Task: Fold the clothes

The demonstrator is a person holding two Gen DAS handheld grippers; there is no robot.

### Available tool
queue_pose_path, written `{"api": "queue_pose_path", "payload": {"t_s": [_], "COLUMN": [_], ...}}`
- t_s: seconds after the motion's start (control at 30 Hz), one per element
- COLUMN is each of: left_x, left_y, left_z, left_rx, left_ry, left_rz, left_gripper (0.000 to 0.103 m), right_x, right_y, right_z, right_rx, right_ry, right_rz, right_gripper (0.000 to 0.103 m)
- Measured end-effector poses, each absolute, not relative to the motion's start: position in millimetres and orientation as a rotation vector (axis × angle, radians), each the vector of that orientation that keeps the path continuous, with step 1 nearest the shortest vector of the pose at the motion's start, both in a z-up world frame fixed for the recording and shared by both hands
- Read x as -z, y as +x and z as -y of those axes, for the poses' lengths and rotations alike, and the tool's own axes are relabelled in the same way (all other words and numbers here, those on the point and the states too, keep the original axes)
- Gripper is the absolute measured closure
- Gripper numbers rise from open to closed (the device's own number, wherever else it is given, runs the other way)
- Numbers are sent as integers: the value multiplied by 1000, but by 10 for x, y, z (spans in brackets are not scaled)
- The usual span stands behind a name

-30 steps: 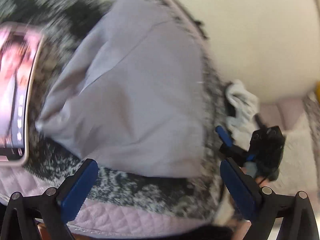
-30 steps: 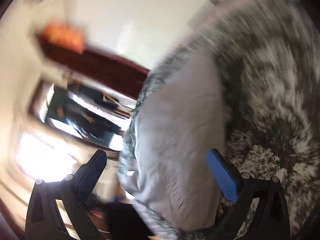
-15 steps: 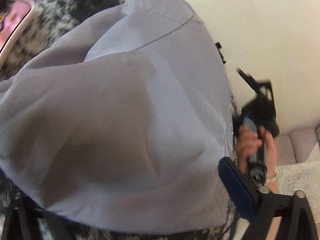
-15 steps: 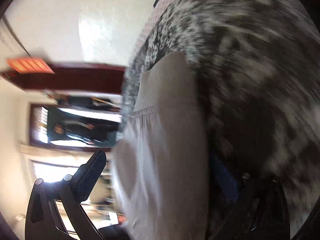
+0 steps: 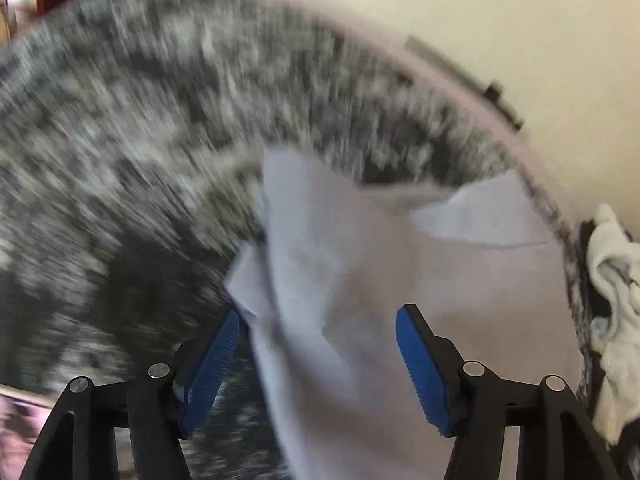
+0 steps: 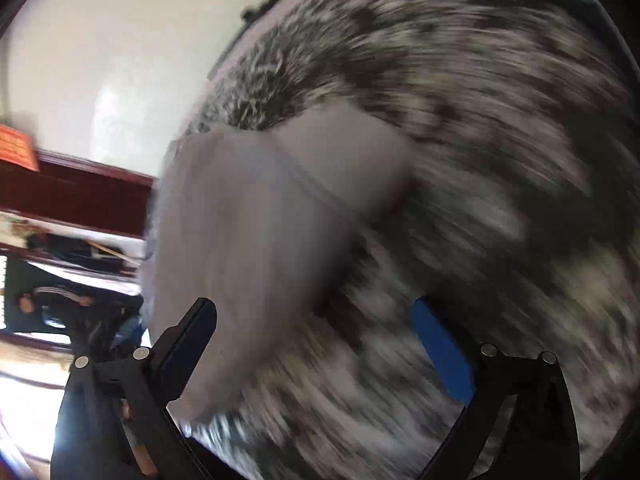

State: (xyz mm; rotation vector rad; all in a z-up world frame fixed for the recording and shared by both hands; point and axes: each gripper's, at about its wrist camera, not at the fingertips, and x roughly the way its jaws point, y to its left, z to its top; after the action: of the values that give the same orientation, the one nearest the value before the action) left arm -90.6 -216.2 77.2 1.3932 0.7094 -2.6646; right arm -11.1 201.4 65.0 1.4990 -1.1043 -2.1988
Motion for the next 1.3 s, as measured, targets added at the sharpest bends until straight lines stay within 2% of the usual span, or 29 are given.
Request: {"api": "queue_pose_path", "payload": {"t_s": [0.1,0.23,0.3,0.4,0.53,0.7,0.87,1.07,1.3], "left_x": [-914,-594,-456,-393,-476,-624,-716,-765,-743], "left_y": [-363,28,63,119,221,283,313,323,329], "left_z": [2096,2071,2045,1899,1659,1438,1281,1181,1098], "left_rx": [2745,2688,2652,2676,2740,2807,2856,2884,2892], "left_ry": [1302,1418,1453,1476,1507,1529,1542,1547,1569], "left_rz": [-665,-984,-1014,-956,-852,-758,-717,-689,-668], "left_gripper": [19,15,15,15,15,15,15,15,15], "right_x": [-642,-477,-384,-306,-326,-354,-360,-274,-157], "right_y": [317,511,315,366,407,370,316,312,282], "right_z": [-2265,-2456,-2306,-2146,-1921,-1732,-1608,-1900,-2049], "right_rx": [2200,2039,1956,1936,2026,2056,2086,2052,2031], "right_ry": [1351,1258,1185,1185,1248,1243,1240,1247,1234], "right_rz": [1226,1405,1451,1414,1243,1131,1130,1244,1279], "right_gripper": [2,2,2,2,2,2,2,2,2]}}
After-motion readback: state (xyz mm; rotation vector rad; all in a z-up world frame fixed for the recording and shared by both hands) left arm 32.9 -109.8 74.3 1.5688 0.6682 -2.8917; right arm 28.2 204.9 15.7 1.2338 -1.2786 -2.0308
